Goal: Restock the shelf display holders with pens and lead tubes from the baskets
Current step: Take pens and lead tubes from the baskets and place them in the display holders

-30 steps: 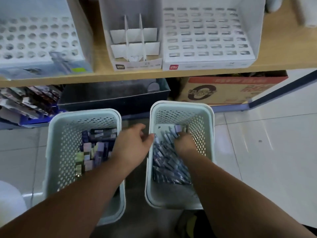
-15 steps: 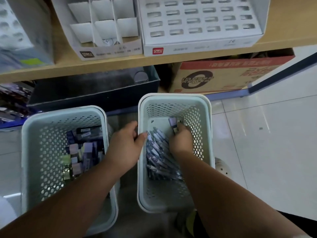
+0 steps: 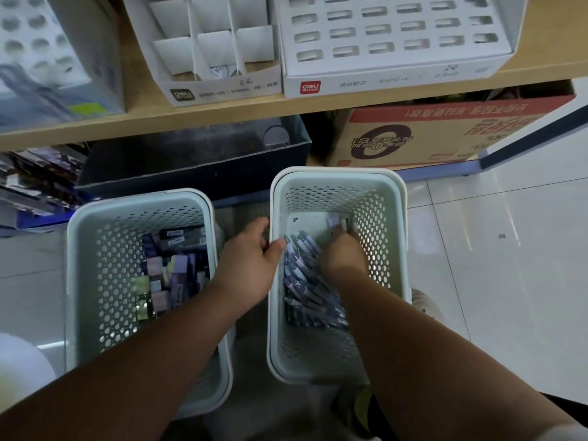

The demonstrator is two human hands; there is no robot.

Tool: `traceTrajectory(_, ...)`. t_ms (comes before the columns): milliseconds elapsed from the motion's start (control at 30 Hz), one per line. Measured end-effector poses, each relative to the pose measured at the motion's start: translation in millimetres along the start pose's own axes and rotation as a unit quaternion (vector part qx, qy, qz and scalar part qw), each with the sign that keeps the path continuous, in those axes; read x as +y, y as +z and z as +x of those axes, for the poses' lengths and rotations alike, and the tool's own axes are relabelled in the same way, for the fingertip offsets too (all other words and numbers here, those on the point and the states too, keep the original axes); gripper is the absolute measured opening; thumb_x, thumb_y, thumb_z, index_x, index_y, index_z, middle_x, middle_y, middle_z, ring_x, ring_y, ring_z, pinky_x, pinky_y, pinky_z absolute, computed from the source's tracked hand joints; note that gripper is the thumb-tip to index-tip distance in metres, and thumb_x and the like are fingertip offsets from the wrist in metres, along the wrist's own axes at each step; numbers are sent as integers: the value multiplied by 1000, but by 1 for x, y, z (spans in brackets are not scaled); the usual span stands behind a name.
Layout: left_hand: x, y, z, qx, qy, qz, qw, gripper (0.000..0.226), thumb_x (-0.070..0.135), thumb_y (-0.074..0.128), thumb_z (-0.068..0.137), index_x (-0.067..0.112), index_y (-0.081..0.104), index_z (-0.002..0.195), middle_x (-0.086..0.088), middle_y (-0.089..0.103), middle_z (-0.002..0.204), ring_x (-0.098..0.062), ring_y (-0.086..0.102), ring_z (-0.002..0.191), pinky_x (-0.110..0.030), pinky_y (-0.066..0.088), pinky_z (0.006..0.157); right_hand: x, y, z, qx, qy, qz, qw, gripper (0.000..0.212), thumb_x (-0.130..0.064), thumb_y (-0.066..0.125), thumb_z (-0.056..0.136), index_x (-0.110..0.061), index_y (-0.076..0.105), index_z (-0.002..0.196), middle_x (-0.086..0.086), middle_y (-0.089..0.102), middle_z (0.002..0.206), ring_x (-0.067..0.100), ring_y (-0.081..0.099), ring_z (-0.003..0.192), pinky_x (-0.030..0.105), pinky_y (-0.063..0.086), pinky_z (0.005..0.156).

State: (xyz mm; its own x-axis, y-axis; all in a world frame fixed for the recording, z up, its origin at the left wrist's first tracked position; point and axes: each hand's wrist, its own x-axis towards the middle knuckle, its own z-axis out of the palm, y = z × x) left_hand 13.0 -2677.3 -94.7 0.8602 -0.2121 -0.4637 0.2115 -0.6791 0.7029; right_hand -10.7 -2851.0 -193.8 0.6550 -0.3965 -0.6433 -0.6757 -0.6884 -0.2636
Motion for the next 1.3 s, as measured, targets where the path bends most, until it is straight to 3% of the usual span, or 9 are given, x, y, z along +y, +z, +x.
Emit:
traceTrajectory(100,0,1,0,1,-10,0,1000,41,30,56,102,16,50,139,-10,64,80,-27,62,72,-47,54,73,-4,8,-12,-7,-64,-62,996,54,-2,38,99,-31,44,144,13,49,141,33,58,118,45,52,96)
traceTrajectory(233,1,0,1,1,-13,-1,1000,40,32,56,101,18,51,138,-9,66,83,-26,63,75,-48,55,75,-1,8,-14,43,-94,-15,995,39,-5,42,99,-20,64,128,9,46,137,31,48,126,44,41,108)
traceTrajectory(467,-1,-1,0,-9,-17,-8,1000,42,33,56,102,18,49,141,-7,66,82,-23,63,72,-49,57,74,7,-16,7,52,-69,77,993,35,5,49,96,-19,72,104,7,68,104,10,63,81,17,47,73)
traceTrajectory(633,-1,1,-2,-3,-12,-12,1000,42,33,55,102,19,49,141,-6,67,86,-24,63,78,-44,55,76,3,-13,13,15,-17,43,999,26,-11,55,99,-17,67,121,11,71,109,28,65,93,29,50,81)
traceTrajectory(833,-3,0,0,-4,-8,-12,1000,42,33,54,102,20,47,141,-3,69,87,-20,66,80,-43,56,77,-1,-12,17,-2,-38,11,999,14,-19,60,99,-24,73,103,6,70,103,25,66,88,35,55,85)
traceTrajectory(967,-5,2,2,-5,-16,-12,1000,41,33,54,102,19,47,140,-3,67,86,-20,65,77,-38,54,70,-4,-14,15,32,-68,4,997,14,-12,59,97,-24,56,90,4,64,91,26,60,79,28,42,72)
traceTrajectory(1100,-6,5,3,20,-5,8,1000,35,31,56,101,18,54,133,4,60,72,-11,58,64,-26,40,56,-1,-23,-1,55,-110,66,990,17,-27,63,97,-24,50,87,5,65,82,27,56,71,30,41,66)
traceTrajectory(1167,-4,2,3,9,-16,-4,1000,34,32,58,100,19,55,131,2,64,73,-13,62,63,-29,49,58,1,-32,-13,67,-122,124,982,21,-38,66,96,-22,55,89,2,67,78,26,61,71,32,46,64)
traceTrajectory(1300,2,-14,0,58,-23,-4,998,41,40,66,94,19,58,128,0,70,88,-21,69,77,-38,59,73,-1,-64,-36,80,-104,236,963,24,-26,74,90,-24,65,112,-14,67,82,11,68,79,25,51,70)
